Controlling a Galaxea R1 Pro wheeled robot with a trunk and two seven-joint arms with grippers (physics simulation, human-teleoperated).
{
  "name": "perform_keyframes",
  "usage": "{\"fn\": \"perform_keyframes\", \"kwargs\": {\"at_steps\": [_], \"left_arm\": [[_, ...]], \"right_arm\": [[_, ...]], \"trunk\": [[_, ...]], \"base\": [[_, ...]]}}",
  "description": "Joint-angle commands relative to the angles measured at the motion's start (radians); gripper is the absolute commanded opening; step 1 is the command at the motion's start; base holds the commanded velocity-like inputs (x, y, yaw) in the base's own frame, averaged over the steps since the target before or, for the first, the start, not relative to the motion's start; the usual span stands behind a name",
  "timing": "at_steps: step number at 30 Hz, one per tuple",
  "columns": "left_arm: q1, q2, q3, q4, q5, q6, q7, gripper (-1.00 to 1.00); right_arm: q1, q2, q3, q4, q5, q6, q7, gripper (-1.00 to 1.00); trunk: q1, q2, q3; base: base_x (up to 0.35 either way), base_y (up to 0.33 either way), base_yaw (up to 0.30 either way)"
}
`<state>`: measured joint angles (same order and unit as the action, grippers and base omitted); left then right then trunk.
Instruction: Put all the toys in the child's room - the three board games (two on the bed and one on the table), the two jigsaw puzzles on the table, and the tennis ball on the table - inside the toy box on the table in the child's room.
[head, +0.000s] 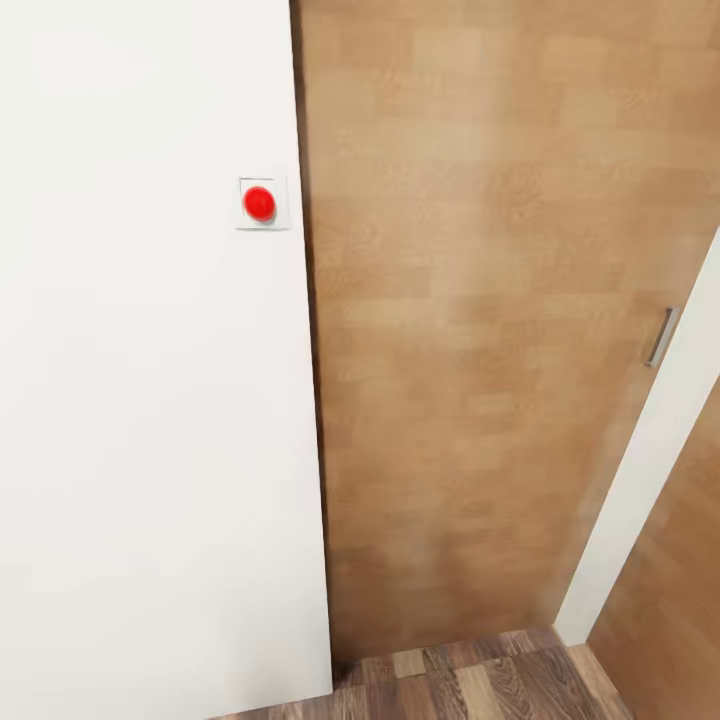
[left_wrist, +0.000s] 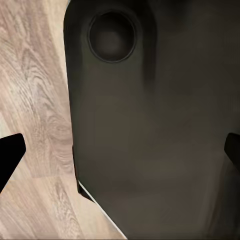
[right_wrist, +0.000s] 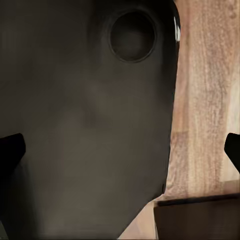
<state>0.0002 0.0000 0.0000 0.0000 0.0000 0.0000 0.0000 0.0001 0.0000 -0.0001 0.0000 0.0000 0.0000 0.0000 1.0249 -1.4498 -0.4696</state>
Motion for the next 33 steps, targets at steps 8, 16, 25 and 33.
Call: {"fn": "perform_keyframes", "kwargs": {"at_steps": [8,16,25,33], "left_arm": [[0.003,-0.022,-0.003,-0.009,-0.004,-0.022,0.003,1.00],[0.002,-0.027,-0.012,-0.009,0.001,-0.030,0.003,1.00],[0.001,-0.028,-0.014,-0.009,0.002,-0.035,0.003,1.00],[0.002,-0.028,-0.011,-0.008,0.002,-0.035,0.003,1.00]], "right_arm": [[0.000,0.043,-0.009,0.000,-0.009,-0.001,-0.004,1.00],[0.000,0.058,-0.014,0.000,-0.011,0.002,-0.002,1.00],[0.000,0.058,-0.014,0.000,-0.010,0.001,-0.002,1.00],[0.000,0.053,-0.012,0.000,-0.007,0.000,-0.002,1.00]], "trunk": [[0.000,0.000,0.000],[-0.023,0.042,0.018],[-0.057,0.105,0.047],[-0.088,0.161,0.072]], "base": [[0.000,0.000,0.000],[0.000,0.000,0.000],[0.000,0.000,0.000],[0.000,0.000,0.000]]}}
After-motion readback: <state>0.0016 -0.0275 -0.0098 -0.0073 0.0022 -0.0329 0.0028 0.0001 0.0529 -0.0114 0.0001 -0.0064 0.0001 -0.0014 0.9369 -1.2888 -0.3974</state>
